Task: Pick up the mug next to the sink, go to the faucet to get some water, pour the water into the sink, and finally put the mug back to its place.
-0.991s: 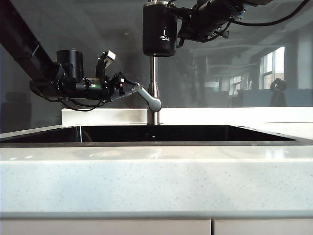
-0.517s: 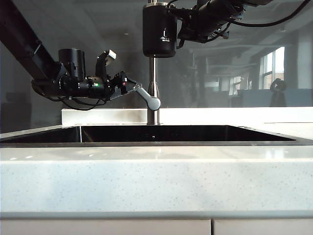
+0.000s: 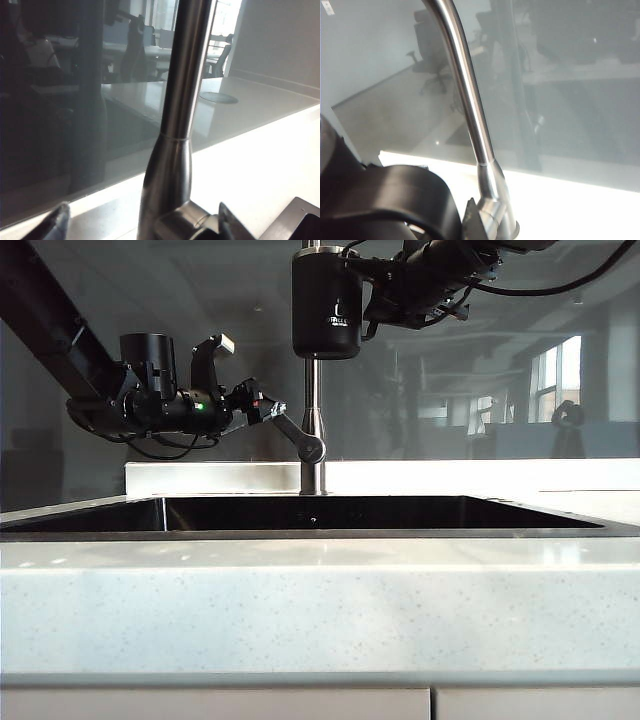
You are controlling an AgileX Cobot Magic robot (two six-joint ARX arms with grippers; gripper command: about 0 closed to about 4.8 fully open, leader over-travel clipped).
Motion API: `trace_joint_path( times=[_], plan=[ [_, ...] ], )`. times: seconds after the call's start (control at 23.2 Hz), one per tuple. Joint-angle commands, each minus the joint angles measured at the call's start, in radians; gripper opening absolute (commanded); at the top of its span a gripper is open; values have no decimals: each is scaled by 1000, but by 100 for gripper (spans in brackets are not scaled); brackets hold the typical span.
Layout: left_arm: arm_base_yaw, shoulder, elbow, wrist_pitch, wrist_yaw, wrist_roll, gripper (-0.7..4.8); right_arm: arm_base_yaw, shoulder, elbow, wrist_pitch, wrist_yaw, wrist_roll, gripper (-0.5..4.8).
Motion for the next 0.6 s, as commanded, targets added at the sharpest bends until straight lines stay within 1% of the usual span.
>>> trace_joint_path(
  times=[0.04, 0.17, 0.22, 0.34, 0.43, 0.6],
  plan=[
    [14, -1, 1, 6, -71, 2, 369, -1, -18, 12, 37, -5, -10, -8],
    [14, -1, 1, 37, -72, -3, 368, -1, -19, 12, -2, 18, -270, -8],
    [14, -1, 1, 58, -72, -15, 368, -1, -23, 12, -24, 54, -387, -8],
    [14, -1, 1, 95, -73, -17, 368, -1, -34, 12, -33, 171, -581, -8],
    [14, -1, 1, 105, -73, -17, 368, -1, -46, 12, -37, 228, -739, -8],
    [14, -1, 1, 109, -74, -17, 368, 1, -51, 12, -27, 247, -1024, -8]
  ],
)
